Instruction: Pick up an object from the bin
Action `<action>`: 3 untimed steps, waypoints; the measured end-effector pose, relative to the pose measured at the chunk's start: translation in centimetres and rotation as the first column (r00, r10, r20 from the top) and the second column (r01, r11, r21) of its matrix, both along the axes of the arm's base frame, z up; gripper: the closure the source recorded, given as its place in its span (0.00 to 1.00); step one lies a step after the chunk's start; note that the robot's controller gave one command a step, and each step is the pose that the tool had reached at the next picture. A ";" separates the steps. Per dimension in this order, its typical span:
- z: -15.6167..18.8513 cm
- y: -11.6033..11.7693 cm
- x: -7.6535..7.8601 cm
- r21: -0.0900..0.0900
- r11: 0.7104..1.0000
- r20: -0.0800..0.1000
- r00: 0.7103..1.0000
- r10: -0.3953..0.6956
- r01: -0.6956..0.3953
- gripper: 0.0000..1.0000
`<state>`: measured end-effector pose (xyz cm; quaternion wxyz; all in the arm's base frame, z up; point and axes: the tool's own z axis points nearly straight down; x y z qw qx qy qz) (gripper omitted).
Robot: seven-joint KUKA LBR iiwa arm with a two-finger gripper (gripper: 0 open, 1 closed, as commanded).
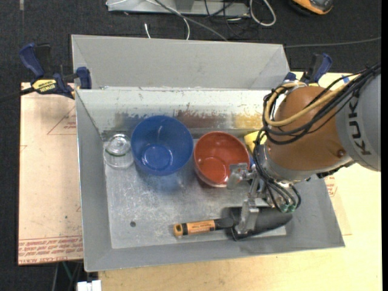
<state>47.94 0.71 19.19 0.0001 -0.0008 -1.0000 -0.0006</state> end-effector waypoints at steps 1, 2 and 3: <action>0.0 0.0 0.0 0.000 1.000 0.000 1.000 0.000 0.000 0.00; -6.5 -1.7 0.1 0.000 0.989 0.004 0.989 0.145 -0.145 0.00; -9.4 -1.8 0.4 -0.001 0.985 0.007 0.985 0.173 -0.173 0.00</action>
Offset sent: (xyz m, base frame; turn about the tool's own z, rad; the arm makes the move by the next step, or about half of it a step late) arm -0.0006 -0.0282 -0.1049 -0.2315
